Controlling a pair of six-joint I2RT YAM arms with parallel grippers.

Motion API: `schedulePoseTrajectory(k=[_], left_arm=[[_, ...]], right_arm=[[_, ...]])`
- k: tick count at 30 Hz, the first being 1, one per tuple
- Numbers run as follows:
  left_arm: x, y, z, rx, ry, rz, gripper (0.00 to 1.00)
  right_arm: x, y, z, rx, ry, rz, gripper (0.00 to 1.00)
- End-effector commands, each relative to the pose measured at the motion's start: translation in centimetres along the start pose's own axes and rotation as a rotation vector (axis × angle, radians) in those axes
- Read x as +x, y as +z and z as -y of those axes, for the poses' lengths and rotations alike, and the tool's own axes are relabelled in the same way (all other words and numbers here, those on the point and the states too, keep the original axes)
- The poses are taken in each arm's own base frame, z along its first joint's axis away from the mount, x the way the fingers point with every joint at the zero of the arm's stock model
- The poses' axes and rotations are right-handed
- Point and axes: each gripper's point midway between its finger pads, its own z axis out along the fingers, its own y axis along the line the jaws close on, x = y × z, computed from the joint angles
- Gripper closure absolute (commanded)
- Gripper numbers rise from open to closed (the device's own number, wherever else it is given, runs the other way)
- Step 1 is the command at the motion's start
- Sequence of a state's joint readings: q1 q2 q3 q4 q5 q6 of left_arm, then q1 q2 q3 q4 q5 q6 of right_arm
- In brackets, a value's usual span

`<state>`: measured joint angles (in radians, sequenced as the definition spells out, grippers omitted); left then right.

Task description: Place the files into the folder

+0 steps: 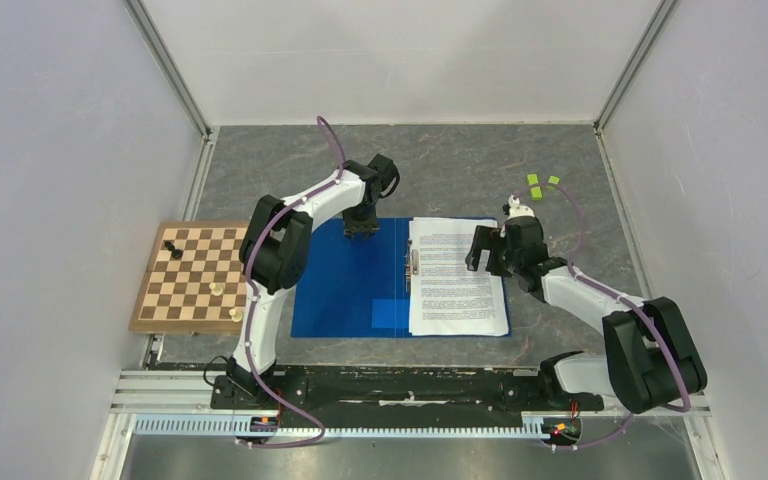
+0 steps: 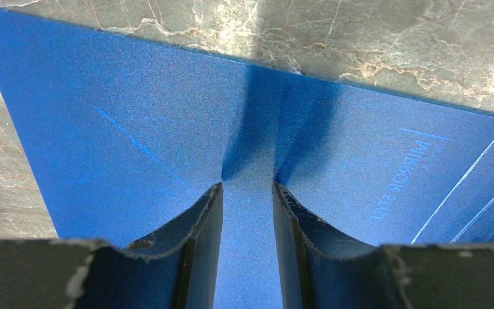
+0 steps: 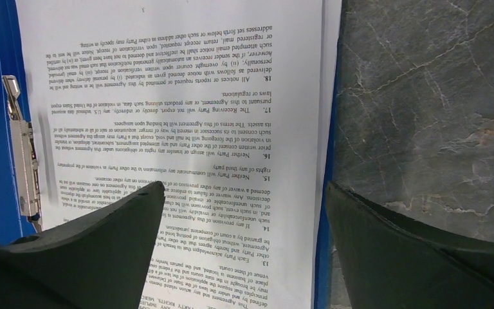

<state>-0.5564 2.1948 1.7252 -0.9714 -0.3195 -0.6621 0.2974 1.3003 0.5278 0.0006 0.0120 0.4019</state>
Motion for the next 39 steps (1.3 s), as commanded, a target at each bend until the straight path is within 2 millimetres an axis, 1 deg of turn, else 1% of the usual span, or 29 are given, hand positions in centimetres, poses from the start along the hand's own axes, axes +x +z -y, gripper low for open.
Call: schedulePoseTrajectory(k=[1, 11, 20, 21, 24, 28, 32, 34, 39], left_arm=[[0.6, 1.3, 0.7, 0.009, 0.0, -0.031, 0.59], [0.5, 1.3, 0.7, 0.011, 0.0, -0.028, 0.59], [0.5, 1.3, 0.8, 0.011, 0.0, -0.032, 0.59], [0.5, 1.3, 0.8, 0.012, -0.001, -0.032, 0.59], [0.4, 1.3, 0.9, 0.014, 0.0, -0.03, 0.59], [0.4, 1.3, 0.9, 0.017, -0.001, -0.031, 0.59], [0.4, 1.3, 0.9, 0.015, -0.001, -0.029, 0.59], [0.4, 1.3, 0.8, 0.013, -0.002, -0.029, 0.59], [0.3, 0.9, 0.8, 0.019, -0.009, -0.023, 0.58]], right_arm=[[-0.1, 0.4, -0.4, -0.016, 0.011, 0.01, 0.02], [0.7, 1.2, -0.1, -0.009, 0.011, -0.009, 0.02], [0.9, 1.7, -0.3, -0.01, 0.003, -0.02, 0.02], [1.0, 1.7, -0.7, -0.034, 0.002, -0.028, 0.02], [1.2, 1.8, -1.3, -0.05, -0.009, -0.033, 0.02], [1.2, 1.9, -1.7, -0.051, -0.027, -0.032, 0.02], [1.3, 1.8, -1.3, -0.03, -0.032, -0.036, 0.02], [1.1, 1.7, -0.7, 0.005, -0.037, -0.024, 0.02], [0.2, 1.0, -0.1, 0.043, -0.046, 0.005, 0.02]])
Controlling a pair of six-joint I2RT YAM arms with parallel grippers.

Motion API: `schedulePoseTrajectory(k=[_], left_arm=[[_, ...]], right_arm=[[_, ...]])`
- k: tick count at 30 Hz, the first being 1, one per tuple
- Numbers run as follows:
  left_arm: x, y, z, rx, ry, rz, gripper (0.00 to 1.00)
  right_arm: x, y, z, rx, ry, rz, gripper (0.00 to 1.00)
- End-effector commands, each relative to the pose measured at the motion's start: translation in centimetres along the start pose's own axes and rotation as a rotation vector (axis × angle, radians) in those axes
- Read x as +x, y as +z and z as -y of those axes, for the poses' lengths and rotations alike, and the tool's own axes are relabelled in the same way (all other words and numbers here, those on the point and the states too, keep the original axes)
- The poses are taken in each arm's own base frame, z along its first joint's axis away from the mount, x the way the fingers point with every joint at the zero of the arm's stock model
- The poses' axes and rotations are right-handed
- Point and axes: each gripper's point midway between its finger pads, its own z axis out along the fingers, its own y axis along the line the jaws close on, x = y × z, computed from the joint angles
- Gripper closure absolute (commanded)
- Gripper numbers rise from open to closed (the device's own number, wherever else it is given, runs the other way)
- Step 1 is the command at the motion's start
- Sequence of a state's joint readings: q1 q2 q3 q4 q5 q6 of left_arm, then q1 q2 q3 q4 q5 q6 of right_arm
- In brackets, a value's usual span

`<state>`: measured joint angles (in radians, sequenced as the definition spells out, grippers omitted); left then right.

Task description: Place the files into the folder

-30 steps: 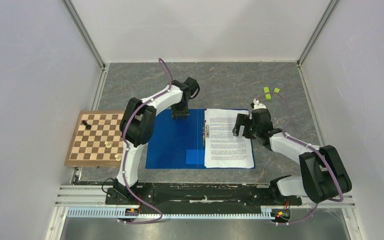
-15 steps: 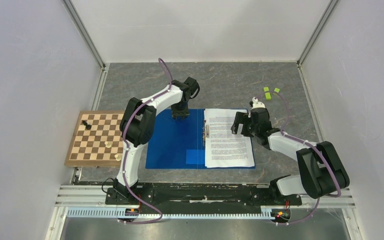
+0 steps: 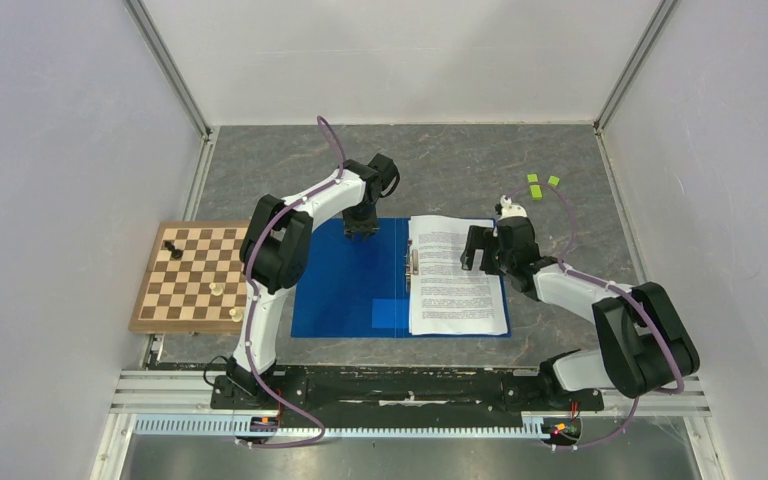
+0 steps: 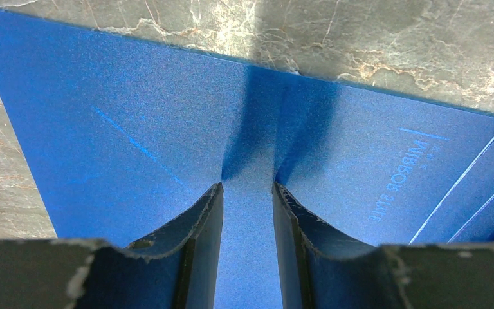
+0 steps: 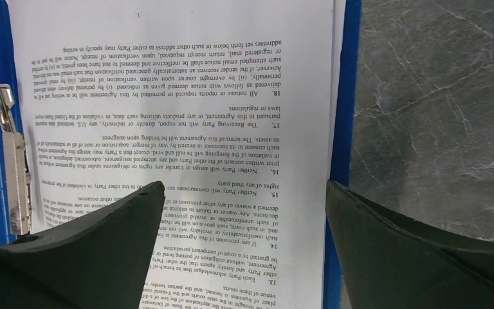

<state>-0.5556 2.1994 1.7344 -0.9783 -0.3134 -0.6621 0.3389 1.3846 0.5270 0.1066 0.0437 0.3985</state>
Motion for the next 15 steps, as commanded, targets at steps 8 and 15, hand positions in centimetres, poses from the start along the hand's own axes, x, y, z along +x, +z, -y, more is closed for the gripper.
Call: schedulePoseTrajectory(k=[8, 15], left_arm=[[-0.6, -0.9, 0.9, 0.057, -0.026, 0.011, 0.56], [-1.6, -3.4, 1.1, 0.109, -0.037, 0.049, 0.52]], right_arm=[[-0.2, -1.0, 0.9, 0.06, -0.021, -0.01, 0.02], [-1.4, -1.2, 0.8, 0.07, -0.052, -0.008, 0.02]])
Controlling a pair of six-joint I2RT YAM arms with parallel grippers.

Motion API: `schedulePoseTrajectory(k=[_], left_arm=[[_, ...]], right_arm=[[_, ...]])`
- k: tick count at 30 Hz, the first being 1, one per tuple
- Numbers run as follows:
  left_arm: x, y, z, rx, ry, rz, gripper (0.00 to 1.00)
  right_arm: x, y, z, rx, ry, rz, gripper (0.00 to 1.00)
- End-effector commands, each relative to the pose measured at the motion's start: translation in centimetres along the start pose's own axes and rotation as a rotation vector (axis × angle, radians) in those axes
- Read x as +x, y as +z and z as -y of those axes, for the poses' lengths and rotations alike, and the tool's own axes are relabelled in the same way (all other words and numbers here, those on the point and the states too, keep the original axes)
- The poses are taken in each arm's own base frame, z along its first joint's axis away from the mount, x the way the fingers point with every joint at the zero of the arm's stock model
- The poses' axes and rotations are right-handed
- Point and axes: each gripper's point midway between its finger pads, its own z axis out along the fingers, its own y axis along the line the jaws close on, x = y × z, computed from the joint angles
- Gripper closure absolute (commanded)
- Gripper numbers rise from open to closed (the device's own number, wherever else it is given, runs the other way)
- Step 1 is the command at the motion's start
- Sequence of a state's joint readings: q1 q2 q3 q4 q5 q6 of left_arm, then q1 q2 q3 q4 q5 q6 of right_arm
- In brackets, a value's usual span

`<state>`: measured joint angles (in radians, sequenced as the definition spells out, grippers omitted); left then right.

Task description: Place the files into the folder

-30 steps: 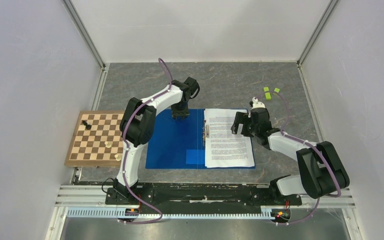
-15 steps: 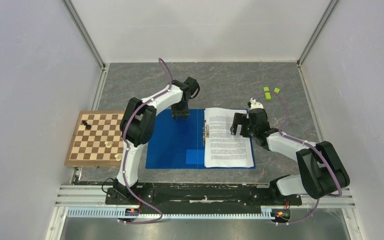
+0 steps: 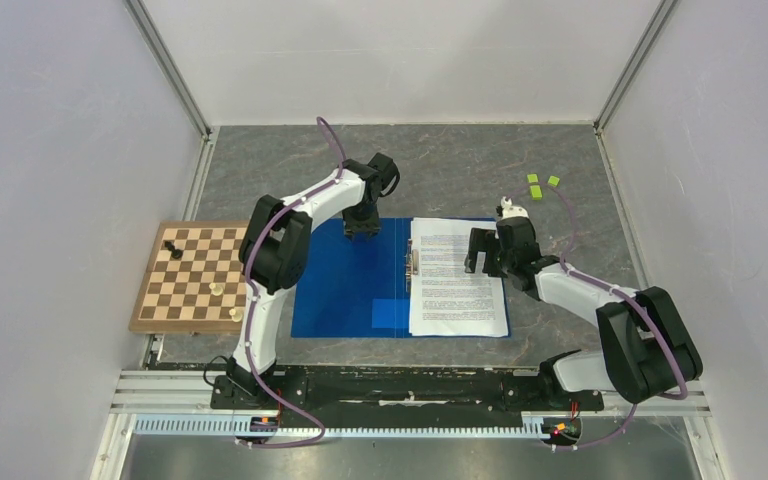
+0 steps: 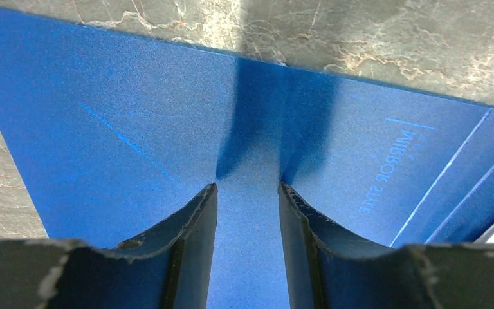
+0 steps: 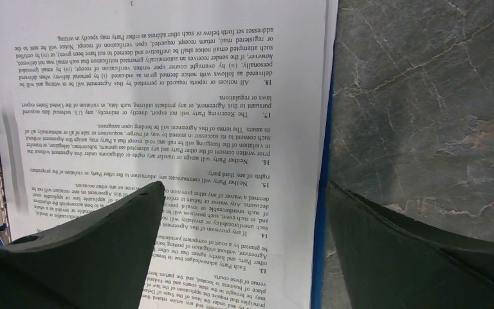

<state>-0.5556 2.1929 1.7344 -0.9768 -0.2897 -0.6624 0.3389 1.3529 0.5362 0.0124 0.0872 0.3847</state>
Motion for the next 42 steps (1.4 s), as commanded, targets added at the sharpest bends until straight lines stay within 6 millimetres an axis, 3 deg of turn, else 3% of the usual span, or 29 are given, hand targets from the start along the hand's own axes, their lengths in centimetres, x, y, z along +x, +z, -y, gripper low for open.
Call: schedulePoseTrajectory(k=[1, 4, 7, 12, 17, 20, 23, 25, 29, 35, 42], left_arm=[[-1.8, -3.5, 0.8, 0.09, -0.033, 0.059, 0.52], [-1.6, -4.8, 0.4, 0.107, -0.038, 0.071, 0.49], [-0.2, -6.0, -1.0, 0.116, -0.057, 0.071, 0.46], [5.2, -6.1, -3.9, 0.146, -0.143, 0.032, 0.46], [11.6, -4.8, -6.5, 0.179, -0.249, -0.02, 0.51], [13.8, -4.0, -7.4, 0.175, -0.288, -0.024, 0.54], [15.0, -3.1, -7.5, 0.164, -0.325, -0.016, 0.59], [15.9, -2.6, -7.4, 0.151, -0.345, -0.027, 0.69], [17.0, -2.1, -7.0, 0.119, -0.379, -0.031, 0.97], [17.7, -1.7, -7.5, 0.077, -0.434, -0.041, 0.98], [18.0, -1.8, -7.0, 0.077, -0.462, -0.044, 0.98]], right_arm=[[-2.1, -0.4, -0.4, 0.01, -0.039, 0.025, 0.02], [-3.0, -0.6, -0.8, 0.0, -0.047, 0.033, 0.02], [-4.2, -1.4, -1.8, -0.016, -0.072, 0.054, 0.02], [-4.1, -2.3, -5.9, -0.08, -0.15, 0.052, 0.02], [-3.0, -2.5, -10.0, -0.145, -0.194, 0.037, 0.05], [-2.4, -2.2, -11.8, -0.157, -0.222, 0.021, 0.11], [-1.8, -1.7, -13.1, -0.162, -0.241, 0.008, 0.16], [-1.6, -1.4, -13.6, -0.159, -0.249, 0.002, 0.2], [-1.4, -0.8, -14.2, -0.156, -0.258, -0.011, 0.31], [-1.4, -0.3, -15.1, -0.154, -0.278, -0.017, 0.43], [-1.3, 0.2, -15.8, -0.148, -0.292, -0.02, 0.47]])
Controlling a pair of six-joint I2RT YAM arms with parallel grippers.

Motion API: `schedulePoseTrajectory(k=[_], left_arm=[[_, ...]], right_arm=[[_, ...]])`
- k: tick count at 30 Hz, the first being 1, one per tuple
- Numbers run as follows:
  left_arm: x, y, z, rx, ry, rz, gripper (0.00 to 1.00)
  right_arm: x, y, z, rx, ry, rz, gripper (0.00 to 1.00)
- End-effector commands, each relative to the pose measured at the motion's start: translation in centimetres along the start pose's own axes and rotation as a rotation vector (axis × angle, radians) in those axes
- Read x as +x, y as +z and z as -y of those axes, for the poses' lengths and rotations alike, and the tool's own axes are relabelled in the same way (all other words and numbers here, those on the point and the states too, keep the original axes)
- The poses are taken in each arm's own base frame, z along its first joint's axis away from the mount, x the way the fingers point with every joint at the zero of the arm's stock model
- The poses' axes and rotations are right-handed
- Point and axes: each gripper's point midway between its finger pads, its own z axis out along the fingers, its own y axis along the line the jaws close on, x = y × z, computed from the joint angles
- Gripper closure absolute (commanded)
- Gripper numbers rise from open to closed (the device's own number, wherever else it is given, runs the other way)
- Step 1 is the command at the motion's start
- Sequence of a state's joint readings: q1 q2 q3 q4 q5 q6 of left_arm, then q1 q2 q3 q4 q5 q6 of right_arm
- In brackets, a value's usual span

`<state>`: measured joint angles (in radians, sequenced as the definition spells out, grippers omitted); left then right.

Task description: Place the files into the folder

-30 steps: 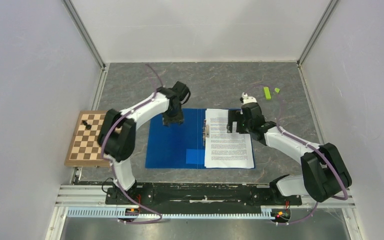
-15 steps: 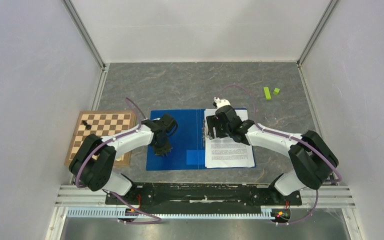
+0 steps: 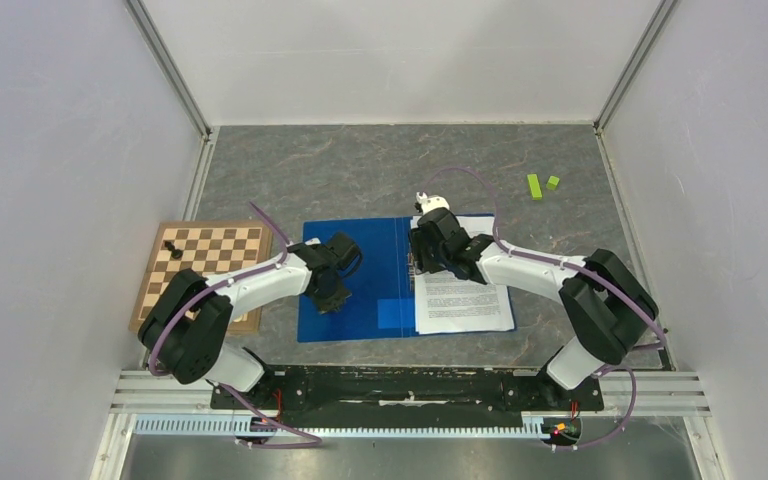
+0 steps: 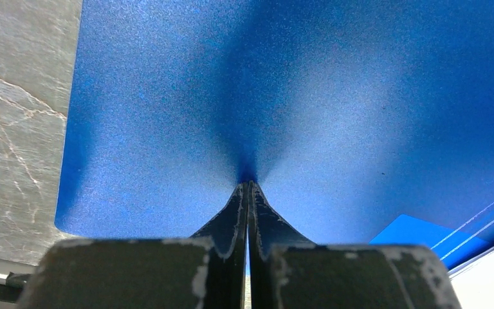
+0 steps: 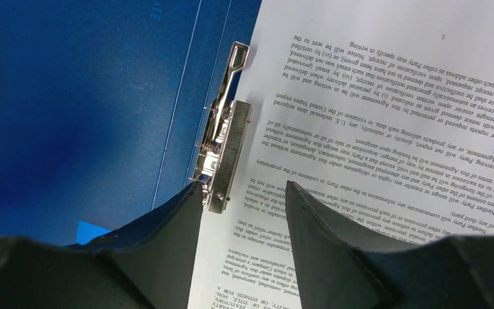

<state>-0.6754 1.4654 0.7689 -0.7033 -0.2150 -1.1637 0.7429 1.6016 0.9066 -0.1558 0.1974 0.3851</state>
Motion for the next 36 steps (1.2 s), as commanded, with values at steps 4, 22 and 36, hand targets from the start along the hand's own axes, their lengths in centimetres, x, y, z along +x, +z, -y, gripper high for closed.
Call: schedulePoseTrajectory(k=[4, 22, 36], left_arm=[[1.1, 1.3, -0.8, -0.044, -0.087, 0.001, 0.98], [1.6, 1.7, -1.4, -0.07, -0.113, -0.001, 0.98], [1.6, 1.8, -1.6, -0.086, -0.126, -0.002, 0.98]], right_arm=[[-1.4, 0.6, -0.7, 0.024, -0.001, 0.031, 0.53], [-0.2, 1.4, -1.3, 0.012, -0.008, -0.004, 0.81], [2.0, 0.9, -1.1, -0.018, -0.003, -0.031, 0.9]])
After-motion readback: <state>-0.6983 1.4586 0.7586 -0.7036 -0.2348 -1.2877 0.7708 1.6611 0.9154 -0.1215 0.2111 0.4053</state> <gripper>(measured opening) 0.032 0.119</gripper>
